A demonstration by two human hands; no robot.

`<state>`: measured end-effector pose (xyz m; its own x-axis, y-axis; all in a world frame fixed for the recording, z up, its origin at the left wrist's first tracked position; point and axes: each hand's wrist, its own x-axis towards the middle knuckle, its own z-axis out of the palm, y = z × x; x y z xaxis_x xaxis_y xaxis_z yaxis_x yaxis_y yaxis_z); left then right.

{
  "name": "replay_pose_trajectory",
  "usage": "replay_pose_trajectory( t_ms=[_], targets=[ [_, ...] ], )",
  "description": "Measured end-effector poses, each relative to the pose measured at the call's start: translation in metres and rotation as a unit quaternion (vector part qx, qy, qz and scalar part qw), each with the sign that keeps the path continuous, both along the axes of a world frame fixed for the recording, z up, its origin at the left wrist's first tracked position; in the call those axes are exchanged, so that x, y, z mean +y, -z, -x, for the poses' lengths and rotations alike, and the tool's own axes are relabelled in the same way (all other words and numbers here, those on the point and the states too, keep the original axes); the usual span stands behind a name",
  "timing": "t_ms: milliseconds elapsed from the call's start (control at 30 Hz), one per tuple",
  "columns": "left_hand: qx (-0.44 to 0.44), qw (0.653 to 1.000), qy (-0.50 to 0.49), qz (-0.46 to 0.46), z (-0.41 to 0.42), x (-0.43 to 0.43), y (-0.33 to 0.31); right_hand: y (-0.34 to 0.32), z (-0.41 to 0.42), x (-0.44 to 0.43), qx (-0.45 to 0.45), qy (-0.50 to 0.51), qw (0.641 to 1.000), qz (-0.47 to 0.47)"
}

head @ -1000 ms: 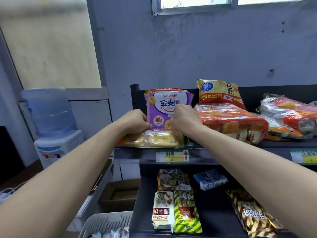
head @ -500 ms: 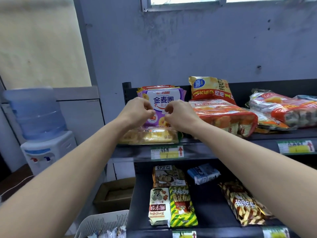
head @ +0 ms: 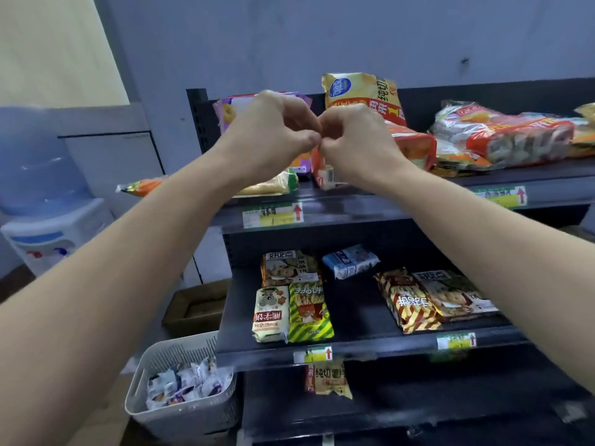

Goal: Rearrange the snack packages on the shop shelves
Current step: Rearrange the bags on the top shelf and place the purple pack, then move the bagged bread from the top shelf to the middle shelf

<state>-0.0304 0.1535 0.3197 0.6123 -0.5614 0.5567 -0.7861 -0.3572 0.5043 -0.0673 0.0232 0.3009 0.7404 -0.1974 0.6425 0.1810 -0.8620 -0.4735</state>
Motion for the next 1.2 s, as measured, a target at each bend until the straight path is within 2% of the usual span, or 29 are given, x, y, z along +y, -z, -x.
replay_pose_trajectory(
  t_ms=[300,600,833,1000,1200],
  targets=[
    [0.023,1.000,-0.002,-0.018,0.085,-0.056,0.030,0.026,0.086,-0.069,0.052,-0.014,0.998,0.014],
    [0.136,0.982,-0.003,-0.132,0.125,-0.129,0.090,0.074,0.143,-0.154,0.173,-0.004,0.985,0.000],
    [0.172,0.965,0.028,-0.195,0.128,-0.187,0.119,0.104,0.161,-0.208,0.243,0.037,0.969,-0.036],
    [0.160,0.961,0.070,-0.214,0.121,-0.228,0.116,0.096,0.169,-0.237,0.239,0.087,0.966,-0.041],
    [0.115,0.964,0.155,-0.185,0.121,-0.284,0.085,0.061,0.184,-0.280,0.195,0.176,0.964,-0.030]
  ],
)
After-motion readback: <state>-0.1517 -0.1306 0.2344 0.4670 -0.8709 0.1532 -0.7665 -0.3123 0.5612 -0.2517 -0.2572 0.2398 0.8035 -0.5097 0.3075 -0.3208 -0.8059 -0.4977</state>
